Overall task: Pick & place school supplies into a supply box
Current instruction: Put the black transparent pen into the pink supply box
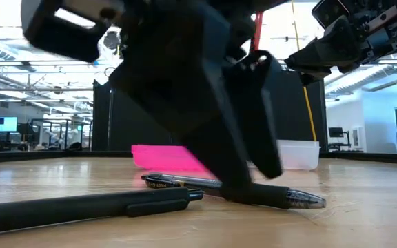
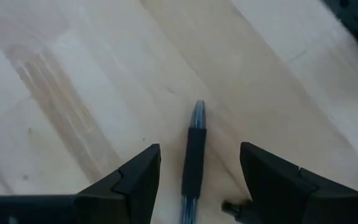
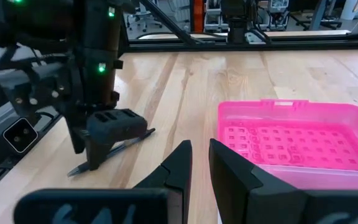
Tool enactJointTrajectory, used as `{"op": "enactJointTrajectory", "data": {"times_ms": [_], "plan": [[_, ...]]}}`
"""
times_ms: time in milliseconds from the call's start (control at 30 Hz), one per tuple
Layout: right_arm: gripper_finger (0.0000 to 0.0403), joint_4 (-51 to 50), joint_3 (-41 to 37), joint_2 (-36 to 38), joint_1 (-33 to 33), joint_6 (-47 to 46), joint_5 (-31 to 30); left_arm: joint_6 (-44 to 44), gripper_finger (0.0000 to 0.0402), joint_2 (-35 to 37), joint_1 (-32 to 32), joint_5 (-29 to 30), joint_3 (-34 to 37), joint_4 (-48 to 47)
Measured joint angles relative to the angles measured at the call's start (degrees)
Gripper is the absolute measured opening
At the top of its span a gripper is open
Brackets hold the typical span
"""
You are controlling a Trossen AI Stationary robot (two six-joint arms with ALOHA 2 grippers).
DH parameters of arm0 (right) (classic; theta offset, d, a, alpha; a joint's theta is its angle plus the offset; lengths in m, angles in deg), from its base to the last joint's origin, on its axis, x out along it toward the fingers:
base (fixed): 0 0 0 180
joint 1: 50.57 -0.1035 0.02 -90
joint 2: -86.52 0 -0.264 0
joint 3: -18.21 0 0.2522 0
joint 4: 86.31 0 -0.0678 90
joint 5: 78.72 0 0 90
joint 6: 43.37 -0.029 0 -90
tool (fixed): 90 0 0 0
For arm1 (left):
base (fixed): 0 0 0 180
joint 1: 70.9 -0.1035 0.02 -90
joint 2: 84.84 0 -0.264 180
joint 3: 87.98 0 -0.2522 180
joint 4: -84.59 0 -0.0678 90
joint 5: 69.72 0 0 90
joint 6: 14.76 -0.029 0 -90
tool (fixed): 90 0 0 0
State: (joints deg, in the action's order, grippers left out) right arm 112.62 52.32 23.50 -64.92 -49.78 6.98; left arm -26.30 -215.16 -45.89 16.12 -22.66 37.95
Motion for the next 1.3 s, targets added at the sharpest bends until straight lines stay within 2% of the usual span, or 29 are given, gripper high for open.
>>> {"op": "enactJointTrajectory", "data": {"times_ms": [267,400,500,700,967,1167,1300], "plan": [[0.0045,-0.9,0.0,0.0,0.0,0.0,-0.1,-3.0,0.0227,-4.4,1.0,3.3,-0.4,1.4],[0.0045,-1.1,0.0,0.0,0.0,0.0,-0.1,-0.2,0.0212,-5.7,1.0,2.8,-0.5,0.3],[0.0045,-1.1,0.0,0.0,0.0,0.0,-0.1,2.5,0.0162,-5.7,0.7,2.4,-0.5,-0.6],[0.0045,-0.9,0.0,0.0,0.0,-0.1,-0.1,2.3,0.0029,-5.3,0.6,1.4,-0.3,-1.2],[0.0045,-0.9,0.0,0.0,0.0,-1.5,-0.1,2.2,0.0046,-5.1,0.7,1.6,-1.9,-4.7],[0.0045,-0.6,0.0,0.0,0.0,-1.0,-0.1,2.2,0.0029,-6.1,0.6,5.9,-13.5,-22.0],[0.0045,-0.4,0.0,0.0,0.0,-1.0,-0.1,1.1,0.0029,-5.8,0.6,7.6,-20.6,-29.3]]}}
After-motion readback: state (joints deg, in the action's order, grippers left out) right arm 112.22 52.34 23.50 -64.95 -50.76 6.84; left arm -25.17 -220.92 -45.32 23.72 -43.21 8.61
